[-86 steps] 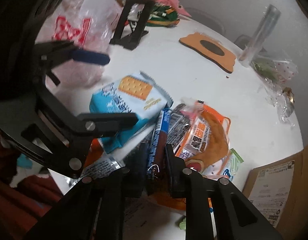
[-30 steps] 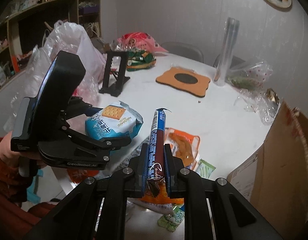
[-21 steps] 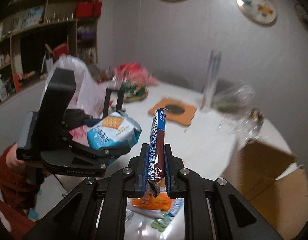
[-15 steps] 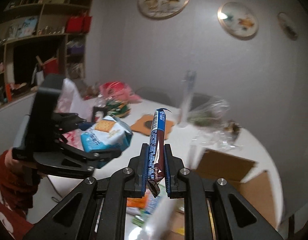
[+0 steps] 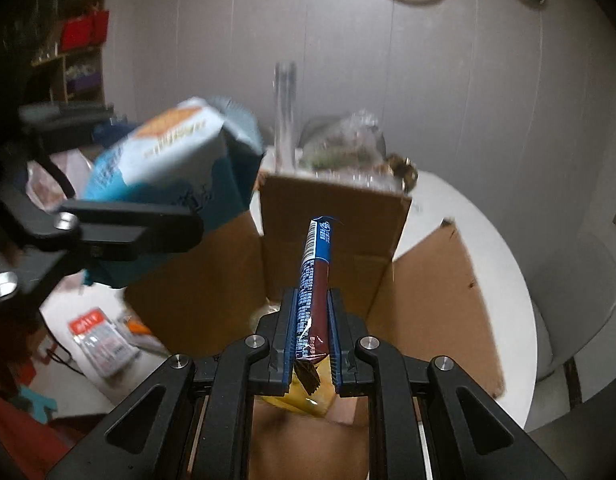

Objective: Organize snacks
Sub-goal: 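Carry the blue bar and blue cracker pack over the box with both grippers, then release the cracker pack and blue bar into the box, then withdraw both grippers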

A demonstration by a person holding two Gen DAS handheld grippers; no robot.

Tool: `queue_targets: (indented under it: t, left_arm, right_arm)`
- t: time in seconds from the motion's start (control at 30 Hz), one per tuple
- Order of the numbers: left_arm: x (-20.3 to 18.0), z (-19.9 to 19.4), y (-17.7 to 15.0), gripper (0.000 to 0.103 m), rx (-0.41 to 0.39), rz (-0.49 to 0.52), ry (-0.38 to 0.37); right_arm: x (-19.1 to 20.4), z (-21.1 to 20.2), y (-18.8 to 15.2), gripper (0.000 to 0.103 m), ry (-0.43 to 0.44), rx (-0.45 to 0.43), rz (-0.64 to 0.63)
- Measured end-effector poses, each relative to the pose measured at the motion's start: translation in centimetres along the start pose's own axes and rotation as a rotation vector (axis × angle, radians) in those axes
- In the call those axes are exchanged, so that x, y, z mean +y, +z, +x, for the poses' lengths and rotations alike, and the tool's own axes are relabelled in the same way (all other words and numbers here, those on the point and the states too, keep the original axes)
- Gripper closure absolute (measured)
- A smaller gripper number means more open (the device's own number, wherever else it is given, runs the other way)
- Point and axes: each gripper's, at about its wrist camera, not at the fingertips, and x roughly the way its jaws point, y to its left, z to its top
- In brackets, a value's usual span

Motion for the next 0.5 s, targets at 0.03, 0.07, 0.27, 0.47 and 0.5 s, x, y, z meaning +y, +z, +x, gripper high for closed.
queue_targets:
  t: [0.03,0.07,0.27,0.47,0.5]
  left_arm:
    - [0.2,0.5,0.1,0.037,0.007,0.001,0.002]
    - [0.5,1.0,0.2,0.037,0.013,-0.003,-0.002]
    - [0.4,1.9,0.8,0.04,0.024,0.0,-0.044]
    - [0.3,2.4,1.6,0.048,0.014,0.024,-0.078]
    - [0.2,2.5,1.8,0.048,0.015,0.03,-0.077]
  right_arm:
    - [-0.1,0.7,0.1,0.094,0.005,0.019,-0.007]
    - [-0.1,1.4,0.1,0.094,0.011,0.041,-0.014]
    - [-0.6,4.8,0.5,0.092,0.022,0.165,-0.06]
    - [-0.7,5.8,1.0,0.091,0.038,0.195,-0.063]
    - [-0.7,5.8,1.0,0.091,0.043,0.198,-0.065]
